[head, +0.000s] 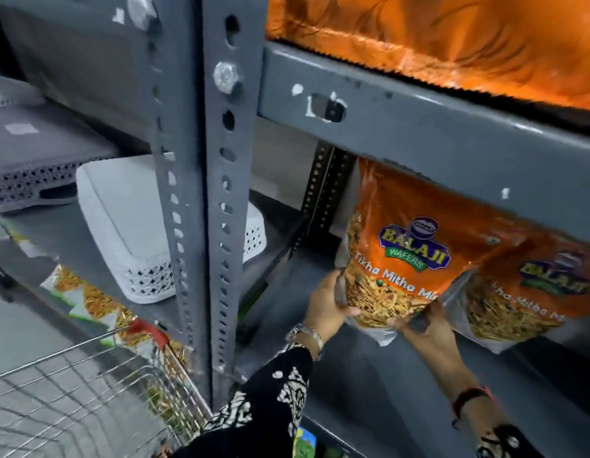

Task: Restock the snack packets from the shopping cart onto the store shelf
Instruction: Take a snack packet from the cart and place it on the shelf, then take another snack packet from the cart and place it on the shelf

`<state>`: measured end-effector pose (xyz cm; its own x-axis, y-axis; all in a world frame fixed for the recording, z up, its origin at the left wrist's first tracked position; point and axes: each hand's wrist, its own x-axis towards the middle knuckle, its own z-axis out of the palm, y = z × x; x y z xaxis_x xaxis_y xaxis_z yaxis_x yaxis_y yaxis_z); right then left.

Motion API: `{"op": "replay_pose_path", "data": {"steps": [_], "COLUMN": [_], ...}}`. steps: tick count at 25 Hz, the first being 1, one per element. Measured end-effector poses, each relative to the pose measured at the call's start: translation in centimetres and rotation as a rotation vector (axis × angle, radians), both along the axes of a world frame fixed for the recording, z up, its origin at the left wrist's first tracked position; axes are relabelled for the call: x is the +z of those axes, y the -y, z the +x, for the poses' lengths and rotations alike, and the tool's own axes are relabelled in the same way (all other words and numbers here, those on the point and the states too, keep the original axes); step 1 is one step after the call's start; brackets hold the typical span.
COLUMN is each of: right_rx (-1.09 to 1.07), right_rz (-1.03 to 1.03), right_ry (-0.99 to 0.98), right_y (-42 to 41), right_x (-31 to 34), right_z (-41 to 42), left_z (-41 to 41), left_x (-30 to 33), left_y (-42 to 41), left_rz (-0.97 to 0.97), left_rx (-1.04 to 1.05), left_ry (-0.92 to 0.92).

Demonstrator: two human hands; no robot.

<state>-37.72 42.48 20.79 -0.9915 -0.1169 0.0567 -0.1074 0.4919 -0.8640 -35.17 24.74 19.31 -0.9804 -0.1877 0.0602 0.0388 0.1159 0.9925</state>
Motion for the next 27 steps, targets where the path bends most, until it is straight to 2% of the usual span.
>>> {"op": "replay_pose_path", "data": {"steps": [5,7,10,13,16,18,21,23,24,27], "right_rx": [0.033,0.045,-0.091,-0.182,-0.004,0.260,0.670,0.831,0.900,1.015], "right_rz": [-0.041,-0.068,-0.131,-0.177,-0.148,-0.045,0.153,0.327,0.435,0.684], "right_ry": [-0.007,0.005,-0.005,-0.128,-0.218,-0.162,-0.018,0.056,0.088,0.204], "right_y": [-0.5,-0.5,0.0,1.6,4.8,7.8,12.3,15.0,16.3,20.1], "right_x": [-0.8,-0.9,-1.5,-1.9,-2.8,-3.6,-5.7,-7.5,-8.5,-11.8], "right_z": [-0.2,0.2,2.8,8.3,15.2,18.9,22.7,23.6,23.7,23.2], "left_z": [-0.3,0.2,3.2,9.4,18.2,24.0,31.8,35.7,37.1,38.8], "left_x": [-0.4,-0.5,-0.7,-1.1,-1.9,-3.5,-6.9,-9.2,-10.2,-12.9], "left_y": [-0.5,-0.7,-0.4,1.1,4.5,7.6,12.4,14.7,15.5,17.2], "left_rz": [-0.037,-0.080,-0.109,-0.108,-0.135,-0.204,-0.508,-0.815,-0.890,-0.861], "left_rx": [-0.023,0.033,0.141,0.180,0.258,0.316,0.401,0.336,0.283,0.210], "left_ry": [-0.005,-0.005,0.019,-0.017,0.000,0.090,0.444,0.730,0.828,0.949]}}
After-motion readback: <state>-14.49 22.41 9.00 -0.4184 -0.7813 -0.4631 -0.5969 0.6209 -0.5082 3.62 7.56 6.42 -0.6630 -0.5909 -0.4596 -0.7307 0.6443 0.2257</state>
